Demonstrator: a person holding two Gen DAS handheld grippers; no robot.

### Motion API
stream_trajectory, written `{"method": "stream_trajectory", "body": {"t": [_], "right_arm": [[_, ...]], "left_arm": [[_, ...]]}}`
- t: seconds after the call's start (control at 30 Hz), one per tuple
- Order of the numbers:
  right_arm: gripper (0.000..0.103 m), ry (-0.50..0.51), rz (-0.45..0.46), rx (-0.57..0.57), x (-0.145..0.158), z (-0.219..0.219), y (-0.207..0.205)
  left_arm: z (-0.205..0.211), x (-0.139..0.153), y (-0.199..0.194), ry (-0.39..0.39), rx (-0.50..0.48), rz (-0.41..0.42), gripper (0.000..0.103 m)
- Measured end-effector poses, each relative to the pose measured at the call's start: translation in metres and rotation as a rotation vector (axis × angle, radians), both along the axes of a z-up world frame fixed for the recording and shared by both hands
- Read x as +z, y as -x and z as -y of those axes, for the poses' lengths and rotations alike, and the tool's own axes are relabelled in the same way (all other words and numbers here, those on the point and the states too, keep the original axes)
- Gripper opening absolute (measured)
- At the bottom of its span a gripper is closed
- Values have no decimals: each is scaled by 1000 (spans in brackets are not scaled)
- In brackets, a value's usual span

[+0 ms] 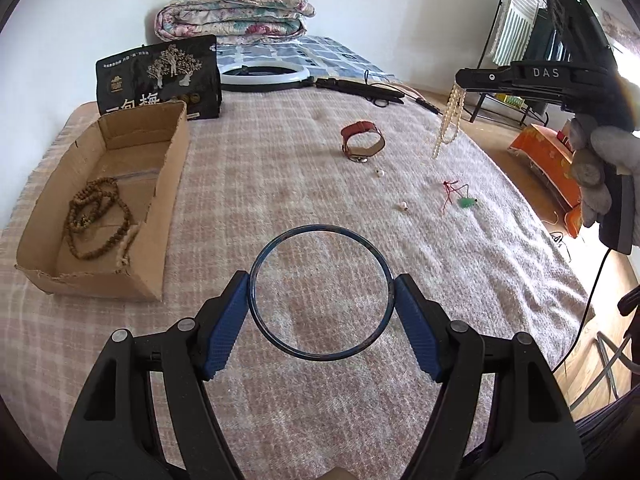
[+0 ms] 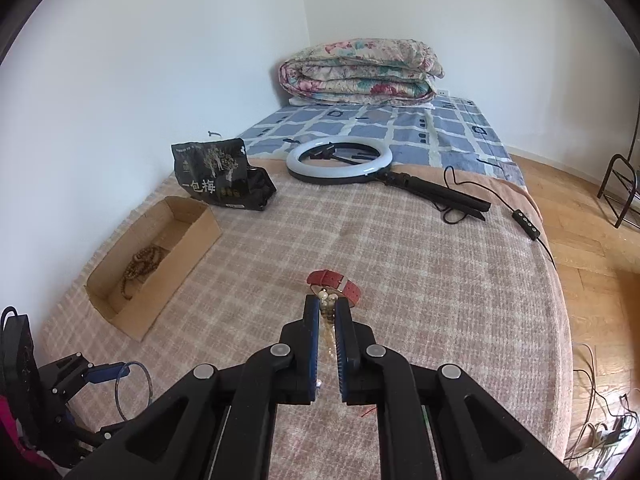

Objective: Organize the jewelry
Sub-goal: 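Carry blue bangle and pearl necklace over the cardboard box with both tools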

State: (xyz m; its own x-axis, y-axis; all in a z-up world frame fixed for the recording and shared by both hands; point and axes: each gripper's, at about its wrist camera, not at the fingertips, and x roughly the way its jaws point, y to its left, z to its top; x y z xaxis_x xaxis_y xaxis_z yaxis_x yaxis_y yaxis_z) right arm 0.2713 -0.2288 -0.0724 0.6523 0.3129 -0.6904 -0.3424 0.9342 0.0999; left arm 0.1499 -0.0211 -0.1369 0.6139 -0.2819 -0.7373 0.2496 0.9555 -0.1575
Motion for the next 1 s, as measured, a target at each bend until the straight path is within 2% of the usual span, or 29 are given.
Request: {"method": "stream_trajectory", "body": {"t": [0.33,0.53,0.7,1.0], "right_arm": [[5,-29,35,80,26,-52,8],[5,-74,45,132,27,-90,6],[5,-93,49,176,25,-122,-2],[5,-125,60,228,27,-174,-23]], "left_arm": [[-52,30,-8,-5,67,9,74],[-84,43,-16,-21,110,30,74],[-109,48,-26,-35,149,37,74],[-145,47,-47,-7,218,16,74]]}}
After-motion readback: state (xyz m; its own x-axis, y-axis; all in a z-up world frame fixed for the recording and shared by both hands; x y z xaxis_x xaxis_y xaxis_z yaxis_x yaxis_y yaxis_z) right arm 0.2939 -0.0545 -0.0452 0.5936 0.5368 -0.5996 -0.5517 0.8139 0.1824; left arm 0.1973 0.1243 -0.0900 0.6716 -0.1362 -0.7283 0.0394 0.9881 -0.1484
